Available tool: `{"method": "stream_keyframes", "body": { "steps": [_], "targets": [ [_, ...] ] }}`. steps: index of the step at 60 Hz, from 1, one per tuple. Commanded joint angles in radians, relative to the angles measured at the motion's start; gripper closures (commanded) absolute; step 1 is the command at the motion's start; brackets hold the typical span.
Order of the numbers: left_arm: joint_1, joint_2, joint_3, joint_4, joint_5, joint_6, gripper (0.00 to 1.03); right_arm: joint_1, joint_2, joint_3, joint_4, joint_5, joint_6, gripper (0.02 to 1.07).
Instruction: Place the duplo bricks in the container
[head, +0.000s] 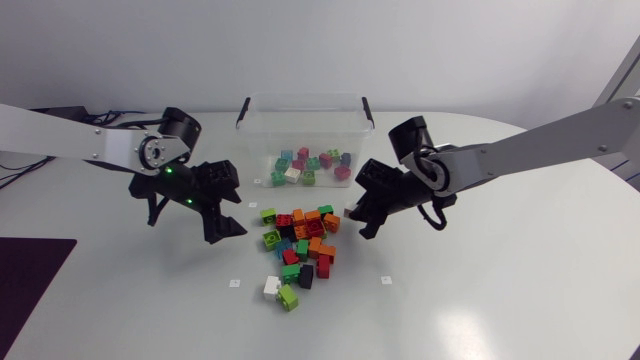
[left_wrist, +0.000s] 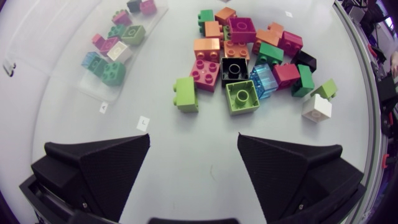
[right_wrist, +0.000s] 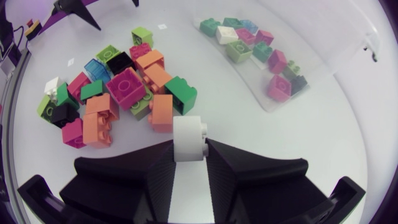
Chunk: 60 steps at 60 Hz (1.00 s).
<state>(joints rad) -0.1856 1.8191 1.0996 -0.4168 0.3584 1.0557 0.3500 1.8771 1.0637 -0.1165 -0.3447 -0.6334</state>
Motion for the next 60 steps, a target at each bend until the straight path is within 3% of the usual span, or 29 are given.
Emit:
{"method": "stream_keyframes", "body": {
  "steps": [1,29,39,45,51,60],
  "targets": [
    [-0.02,0.069,0.048,0.009,0.01,0.029,0.05,-0.017,-0.073,-0.036,-0.029,-0.016,-0.022,0.9],
    [-0.052,0.244,0.19,0.076,0.054,-0.042,0.06,-0.077,-0.26,0.002,-0.124,-0.065,-0.005,0.9],
    [-0.063,0.255,0.212,0.076,0.08,-0.076,0.12,-0.089,-0.286,0.051,-0.129,-0.08,0.029,0.9],
    [-0.072,0.27,0.22,0.069,0.088,-0.086,0.32,-0.095,-0.288,0.084,-0.112,-0.088,0.063,0.9],
    [-0.081,0.298,0.249,0.041,0.086,-0.108,0.7,-0.095,-0.286,0.116,-0.089,-0.091,0.097,0.9],
    [-0.089,0.342,0.315,-0.089,0.085,-0.095,0.75,-0.095,-0.265,0.176,-0.064,-0.089,0.143,0.9]
  ]
}}
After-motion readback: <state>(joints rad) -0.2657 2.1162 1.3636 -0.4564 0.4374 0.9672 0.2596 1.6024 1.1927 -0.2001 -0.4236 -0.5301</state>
